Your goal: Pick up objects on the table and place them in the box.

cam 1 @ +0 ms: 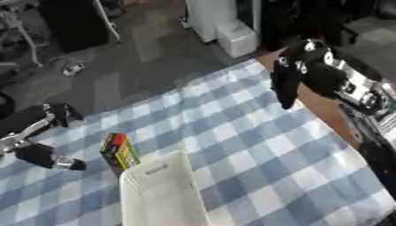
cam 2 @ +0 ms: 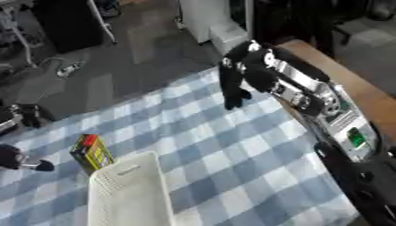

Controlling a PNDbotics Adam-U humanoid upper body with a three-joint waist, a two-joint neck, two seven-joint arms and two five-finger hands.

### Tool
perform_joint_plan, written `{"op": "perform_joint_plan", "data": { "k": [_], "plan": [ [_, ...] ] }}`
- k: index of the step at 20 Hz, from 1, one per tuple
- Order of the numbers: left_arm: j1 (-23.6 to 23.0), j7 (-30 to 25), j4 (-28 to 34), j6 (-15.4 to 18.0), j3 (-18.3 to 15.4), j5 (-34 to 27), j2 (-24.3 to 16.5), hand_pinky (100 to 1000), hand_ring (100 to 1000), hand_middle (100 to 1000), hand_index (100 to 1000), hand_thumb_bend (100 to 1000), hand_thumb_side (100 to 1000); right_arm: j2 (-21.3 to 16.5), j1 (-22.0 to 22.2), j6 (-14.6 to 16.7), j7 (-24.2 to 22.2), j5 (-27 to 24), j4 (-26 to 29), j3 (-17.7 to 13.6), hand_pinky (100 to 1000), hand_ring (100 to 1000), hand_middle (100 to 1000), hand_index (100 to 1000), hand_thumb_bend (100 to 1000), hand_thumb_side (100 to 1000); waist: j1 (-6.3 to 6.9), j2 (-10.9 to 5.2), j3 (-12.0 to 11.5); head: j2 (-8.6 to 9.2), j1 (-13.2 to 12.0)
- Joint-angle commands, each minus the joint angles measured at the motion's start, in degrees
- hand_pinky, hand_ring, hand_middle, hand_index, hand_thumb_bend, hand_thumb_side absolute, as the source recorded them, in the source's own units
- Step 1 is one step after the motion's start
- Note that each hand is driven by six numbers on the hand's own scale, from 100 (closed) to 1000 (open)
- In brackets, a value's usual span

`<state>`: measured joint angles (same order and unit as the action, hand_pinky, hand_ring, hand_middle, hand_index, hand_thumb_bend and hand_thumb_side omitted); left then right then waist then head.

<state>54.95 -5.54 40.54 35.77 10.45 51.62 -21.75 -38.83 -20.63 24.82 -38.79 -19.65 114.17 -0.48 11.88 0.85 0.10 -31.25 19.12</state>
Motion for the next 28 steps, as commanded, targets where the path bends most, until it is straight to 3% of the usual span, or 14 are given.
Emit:
{"op": "perform_joint_plan", "data": {
  "k": [1, 18, 28],
  "plan": [
    [2.1, 0.8, 0.0, 0.9, -0.5, 1.6, -2.6, 599, 627, 728, 790, 869, 672, -1.1, -1.3, 7.1, -8.1, -0.4, 0.4, -0.1, 100, 291, 398, 505, 100, 1000, -0.31, -0.46, 0.1, 1.13, -0.1],
    [3.4, 1.8, -0.9, 6.1, -0.1, 1.4, -0.4, 579, 609, 726, 796, 872, 660, -1.0, -3.1, 6.6, -9.7, -1.8, 0.4, -0.1, 100, 292, 398, 505, 100, 1000, 0.04, 0.49, 0.5, 2.71, -0.1],
    [2.8, 0.1, -1.2, 9.2, 0.2, -5.1, 1.7, 545, 576, 732, 805, 880, 660, -1.0, -3.5, 7.2, -10.3, -2.1, 0.4, 0.1, 100, 293, 398, 504, 100, 1000, -0.05, 0.92, 0.5, 2.82, -0.4]
  ]
}}
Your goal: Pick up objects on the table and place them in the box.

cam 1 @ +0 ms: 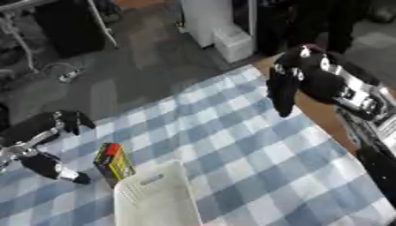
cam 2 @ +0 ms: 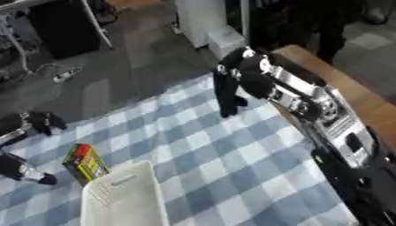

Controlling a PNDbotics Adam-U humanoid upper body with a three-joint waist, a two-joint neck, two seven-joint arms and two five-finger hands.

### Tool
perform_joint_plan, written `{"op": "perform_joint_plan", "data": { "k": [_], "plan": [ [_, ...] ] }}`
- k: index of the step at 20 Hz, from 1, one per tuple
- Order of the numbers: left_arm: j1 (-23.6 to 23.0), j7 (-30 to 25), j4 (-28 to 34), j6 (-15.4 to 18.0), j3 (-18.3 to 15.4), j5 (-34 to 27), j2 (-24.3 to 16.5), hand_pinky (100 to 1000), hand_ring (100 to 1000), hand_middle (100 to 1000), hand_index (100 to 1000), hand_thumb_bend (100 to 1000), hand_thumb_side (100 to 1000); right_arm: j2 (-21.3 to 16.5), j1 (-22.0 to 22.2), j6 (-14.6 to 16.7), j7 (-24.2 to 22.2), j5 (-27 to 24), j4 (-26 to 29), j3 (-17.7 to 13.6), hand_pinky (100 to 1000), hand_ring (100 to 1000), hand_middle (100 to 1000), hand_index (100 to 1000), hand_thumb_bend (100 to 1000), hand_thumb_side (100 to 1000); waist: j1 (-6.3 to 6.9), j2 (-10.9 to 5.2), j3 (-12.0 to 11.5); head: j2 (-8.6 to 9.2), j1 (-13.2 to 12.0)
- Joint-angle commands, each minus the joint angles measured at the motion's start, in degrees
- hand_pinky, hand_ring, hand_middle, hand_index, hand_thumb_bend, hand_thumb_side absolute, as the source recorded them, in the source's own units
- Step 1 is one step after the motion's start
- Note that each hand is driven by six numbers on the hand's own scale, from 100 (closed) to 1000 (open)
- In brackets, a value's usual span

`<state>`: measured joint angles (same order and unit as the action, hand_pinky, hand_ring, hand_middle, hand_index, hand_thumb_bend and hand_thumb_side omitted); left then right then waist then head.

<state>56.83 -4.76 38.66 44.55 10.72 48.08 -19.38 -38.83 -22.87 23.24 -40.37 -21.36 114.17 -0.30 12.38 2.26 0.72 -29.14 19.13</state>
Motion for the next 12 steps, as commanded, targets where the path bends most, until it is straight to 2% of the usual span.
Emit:
{"op": "perform_joint_plan", "data": {
  "k": [1, 12],
  "plan": [
    [0.9, -1.0, 0.8, 0.4, 0.0, -2.0, -0.5, 543, 575, 732, 805, 877, 659, -1.0, -1.3, 8.8, -8.7, -0.4, 0.4, -0.1, 100, 293, 398, 503, 100, 1000, -0.54, -0.45, -0.1, 0.7, -0.5],
    [1.4, -3.4, 1.6, 0.2, 0.3, -5.1, 0.0, 542, 574, 733, 806, 861, 649, -0.7, -2.8, 8.2, -9.4, -1.2, 0.4, 0.2, 100, 293, 398, 504, 100, 1000, -0.21, 0.09, 0.3, 1.18, -1.4]
  ]
}}
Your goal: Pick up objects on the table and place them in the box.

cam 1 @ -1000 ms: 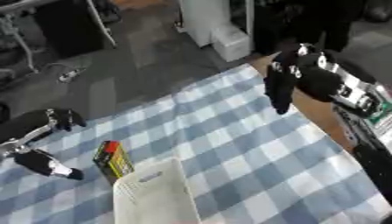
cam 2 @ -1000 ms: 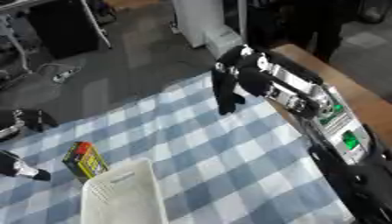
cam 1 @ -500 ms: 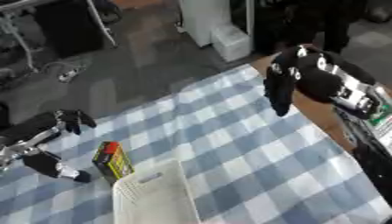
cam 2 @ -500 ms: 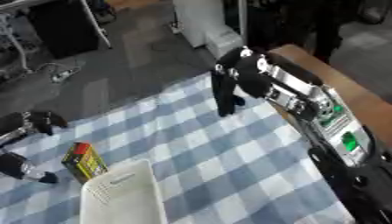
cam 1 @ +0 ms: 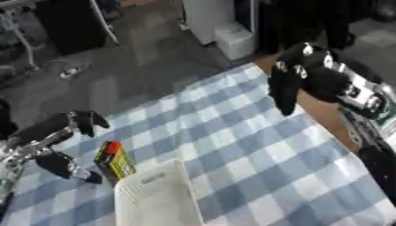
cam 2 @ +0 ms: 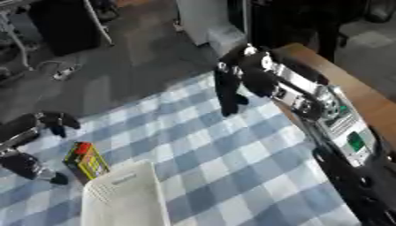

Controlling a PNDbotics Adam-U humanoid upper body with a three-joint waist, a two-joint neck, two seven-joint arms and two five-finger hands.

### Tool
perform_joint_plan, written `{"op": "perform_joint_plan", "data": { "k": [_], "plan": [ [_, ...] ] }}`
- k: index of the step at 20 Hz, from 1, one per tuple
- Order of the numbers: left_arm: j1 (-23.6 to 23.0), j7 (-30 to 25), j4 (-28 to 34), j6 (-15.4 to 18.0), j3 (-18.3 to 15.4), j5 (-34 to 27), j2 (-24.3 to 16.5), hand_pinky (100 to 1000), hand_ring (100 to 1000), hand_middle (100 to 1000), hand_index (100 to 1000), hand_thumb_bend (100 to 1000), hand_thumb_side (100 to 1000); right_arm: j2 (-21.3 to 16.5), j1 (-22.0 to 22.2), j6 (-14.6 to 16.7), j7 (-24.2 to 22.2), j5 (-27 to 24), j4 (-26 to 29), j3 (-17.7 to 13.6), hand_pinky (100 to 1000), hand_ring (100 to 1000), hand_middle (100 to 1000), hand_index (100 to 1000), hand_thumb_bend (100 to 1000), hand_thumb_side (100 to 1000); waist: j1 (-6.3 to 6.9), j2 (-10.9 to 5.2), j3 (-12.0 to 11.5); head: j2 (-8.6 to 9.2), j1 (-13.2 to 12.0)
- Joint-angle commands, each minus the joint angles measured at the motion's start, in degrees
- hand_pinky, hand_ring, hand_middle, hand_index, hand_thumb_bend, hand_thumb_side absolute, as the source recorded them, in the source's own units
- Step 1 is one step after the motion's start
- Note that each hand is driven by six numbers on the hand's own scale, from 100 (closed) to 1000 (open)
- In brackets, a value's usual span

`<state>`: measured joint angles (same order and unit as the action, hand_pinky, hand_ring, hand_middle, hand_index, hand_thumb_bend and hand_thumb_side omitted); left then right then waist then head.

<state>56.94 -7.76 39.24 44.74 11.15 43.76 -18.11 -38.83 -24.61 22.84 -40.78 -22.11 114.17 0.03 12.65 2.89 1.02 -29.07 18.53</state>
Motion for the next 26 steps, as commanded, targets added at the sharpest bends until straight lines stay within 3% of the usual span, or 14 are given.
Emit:
{"op": "perform_joint_plan", "data": {
  "k": [1, 26],
  "plan": [
    [1.3, -0.5, 1.0, 0.0, -0.1, -0.7, -1.3, 543, 575, 733, 806, 860, 648, -0.7, -1.2, 8.5, -9.1, -0.6, 0.4, 0.0, 100, 293, 398, 504, 100, 1000, -0.45, -0.53, 0.0, 1.19, -0.8],
    [1.8, -6.2, -2.1, 3.2, 0.7, 1.9, -1.6, 576, 613, 734, 796, 881, 604, -0.4, -3.5, 6.6, -11.2, -2.3, 0.4, 0.1, 100, 295, 400, 505, 100, 1000, 0.29, -0.77, 1.3, 2.88, -0.7]
  ]
}}
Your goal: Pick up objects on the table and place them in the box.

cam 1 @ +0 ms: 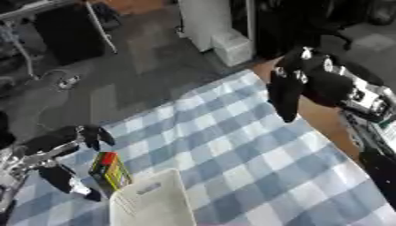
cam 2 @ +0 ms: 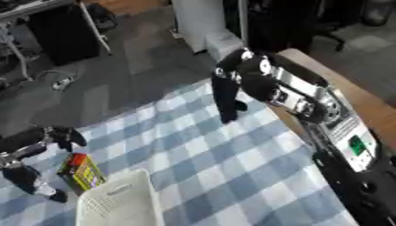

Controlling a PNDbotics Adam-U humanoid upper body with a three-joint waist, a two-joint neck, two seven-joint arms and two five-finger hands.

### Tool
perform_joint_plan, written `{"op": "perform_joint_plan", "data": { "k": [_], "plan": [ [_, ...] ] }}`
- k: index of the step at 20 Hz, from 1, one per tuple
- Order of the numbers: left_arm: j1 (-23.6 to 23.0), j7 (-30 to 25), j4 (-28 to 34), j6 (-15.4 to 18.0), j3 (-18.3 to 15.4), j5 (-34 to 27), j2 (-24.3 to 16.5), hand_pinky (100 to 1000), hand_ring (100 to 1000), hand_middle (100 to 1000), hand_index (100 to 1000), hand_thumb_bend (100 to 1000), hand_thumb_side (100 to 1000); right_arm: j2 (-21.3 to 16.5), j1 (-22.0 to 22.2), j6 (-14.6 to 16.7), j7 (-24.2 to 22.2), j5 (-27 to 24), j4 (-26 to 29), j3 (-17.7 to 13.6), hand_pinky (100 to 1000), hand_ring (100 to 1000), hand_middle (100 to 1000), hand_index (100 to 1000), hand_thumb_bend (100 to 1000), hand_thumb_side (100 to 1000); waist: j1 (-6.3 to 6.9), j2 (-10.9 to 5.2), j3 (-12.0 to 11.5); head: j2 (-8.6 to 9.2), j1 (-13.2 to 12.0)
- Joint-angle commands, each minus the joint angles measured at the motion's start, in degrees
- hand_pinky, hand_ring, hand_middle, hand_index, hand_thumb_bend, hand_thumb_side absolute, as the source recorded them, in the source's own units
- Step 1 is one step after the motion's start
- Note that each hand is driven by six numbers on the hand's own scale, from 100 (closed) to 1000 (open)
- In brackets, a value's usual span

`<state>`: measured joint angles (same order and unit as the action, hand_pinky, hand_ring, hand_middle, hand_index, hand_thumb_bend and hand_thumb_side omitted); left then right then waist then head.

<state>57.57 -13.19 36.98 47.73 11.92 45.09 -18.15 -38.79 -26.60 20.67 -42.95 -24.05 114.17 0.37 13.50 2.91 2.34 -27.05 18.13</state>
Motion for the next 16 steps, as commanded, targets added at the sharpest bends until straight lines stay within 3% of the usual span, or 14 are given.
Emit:
{"op": "perform_joint_plan", "data": {
  "k": [1, 16],
  "plan": [
    [1.2, -1.1, 0.1, 0.3, -0.1, 0.8, -1.6, 579, 614, 735, 795, 882, 603, -0.4, -1.5, 8.8, -9.0, -0.4, 0.4, -0.2, 100, 296, 400, 505, 100, 1000, -0.55, -0.78, 0.0, 0.83, -0.3],
    [1.6, 0.8, -0.8, 0.7, 0.1, 4.6, -0.5, 586, 622, 730, 791, 882, 606, -0.1, -1.9, 8.9, -9.0, 0.0, 0.4, 0.1, 100, 295, 400, 506, 100, 1000, -0.55, -0.53, 0.1, 1.67, 0.1]
  ]
}}
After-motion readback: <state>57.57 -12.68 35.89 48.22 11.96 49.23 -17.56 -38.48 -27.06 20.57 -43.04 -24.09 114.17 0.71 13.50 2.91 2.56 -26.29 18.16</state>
